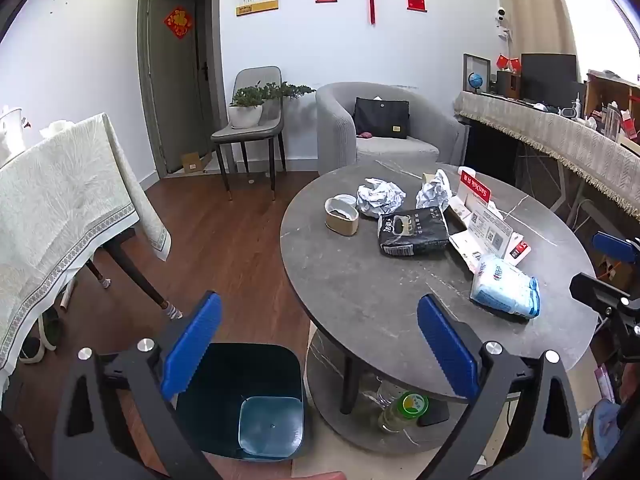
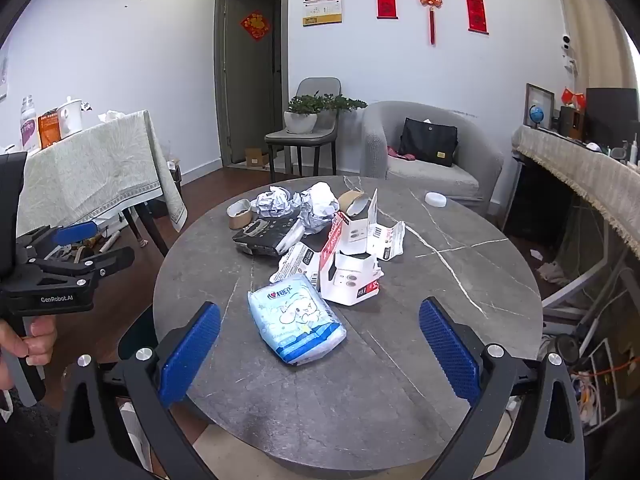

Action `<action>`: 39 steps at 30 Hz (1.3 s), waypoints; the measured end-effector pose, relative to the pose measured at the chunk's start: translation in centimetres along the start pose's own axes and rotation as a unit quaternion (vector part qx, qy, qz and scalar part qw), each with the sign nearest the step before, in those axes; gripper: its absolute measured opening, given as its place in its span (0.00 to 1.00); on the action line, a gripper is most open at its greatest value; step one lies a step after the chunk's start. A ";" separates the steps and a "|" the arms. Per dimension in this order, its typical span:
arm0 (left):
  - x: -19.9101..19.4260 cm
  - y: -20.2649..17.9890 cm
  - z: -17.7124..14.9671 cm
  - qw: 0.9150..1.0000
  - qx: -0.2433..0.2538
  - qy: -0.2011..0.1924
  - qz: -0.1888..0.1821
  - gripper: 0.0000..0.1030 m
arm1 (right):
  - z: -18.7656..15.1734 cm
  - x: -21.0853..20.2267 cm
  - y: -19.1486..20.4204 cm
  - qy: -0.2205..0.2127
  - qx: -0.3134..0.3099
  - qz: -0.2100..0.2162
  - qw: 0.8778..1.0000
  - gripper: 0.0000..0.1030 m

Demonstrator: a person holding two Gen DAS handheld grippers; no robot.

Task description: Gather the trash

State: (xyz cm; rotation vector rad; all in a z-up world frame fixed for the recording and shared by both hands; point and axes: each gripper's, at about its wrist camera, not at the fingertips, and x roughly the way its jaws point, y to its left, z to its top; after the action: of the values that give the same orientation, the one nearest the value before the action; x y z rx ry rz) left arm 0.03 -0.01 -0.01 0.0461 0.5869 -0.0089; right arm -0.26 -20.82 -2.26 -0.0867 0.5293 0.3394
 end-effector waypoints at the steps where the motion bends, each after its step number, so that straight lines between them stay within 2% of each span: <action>1: 0.0 0.0 0.0 1.000 0.001 0.000 0.001 0.97 | 0.0 0.0 -0.1 0.003 0.006 0.003 1.000 0.97; 8: 0.1 -0.8 -0.3 1.000 0.002 -0.005 0.003 0.97 | 0.1 0.0 0.0 0.001 0.003 0.002 1.000 0.97; 39: 0.4 -0.2 -0.4 1.000 -0.004 0.002 -0.002 0.97 | 0.2 -0.1 0.1 -0.001 0.003 0.003 1.000 0.97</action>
State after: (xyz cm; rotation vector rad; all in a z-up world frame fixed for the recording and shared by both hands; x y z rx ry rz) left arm 0.14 -0.17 -0.52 0.0382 0.5919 -0.0100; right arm -0.23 -20.71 -2.03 -0.0796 0.5286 0.3431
